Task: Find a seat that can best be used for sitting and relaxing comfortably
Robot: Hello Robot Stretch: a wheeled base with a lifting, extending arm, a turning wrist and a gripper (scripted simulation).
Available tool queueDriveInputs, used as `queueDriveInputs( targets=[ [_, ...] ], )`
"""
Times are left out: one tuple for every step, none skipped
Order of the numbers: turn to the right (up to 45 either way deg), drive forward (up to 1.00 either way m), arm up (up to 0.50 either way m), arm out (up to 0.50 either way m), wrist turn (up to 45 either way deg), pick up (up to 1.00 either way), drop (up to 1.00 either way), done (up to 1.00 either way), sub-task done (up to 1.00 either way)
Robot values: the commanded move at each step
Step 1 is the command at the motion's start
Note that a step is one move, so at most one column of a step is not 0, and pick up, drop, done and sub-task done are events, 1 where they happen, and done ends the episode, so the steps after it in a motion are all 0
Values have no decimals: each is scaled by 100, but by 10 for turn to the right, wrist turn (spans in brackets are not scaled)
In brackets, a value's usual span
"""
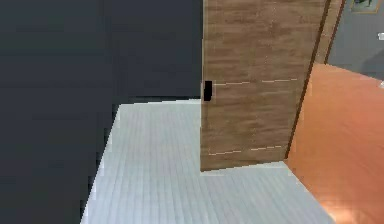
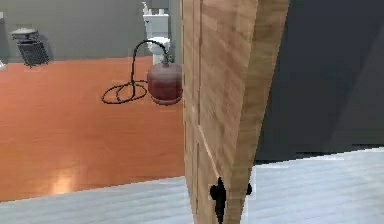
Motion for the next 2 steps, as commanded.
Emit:
queueDriveInputs(
  targets=[
    [-330, 0, 0, 0, 0, 0, 0, 0, 0],
    [0, 5, 0, 0, 0, 0, 0, 0, 0]
  ],
)
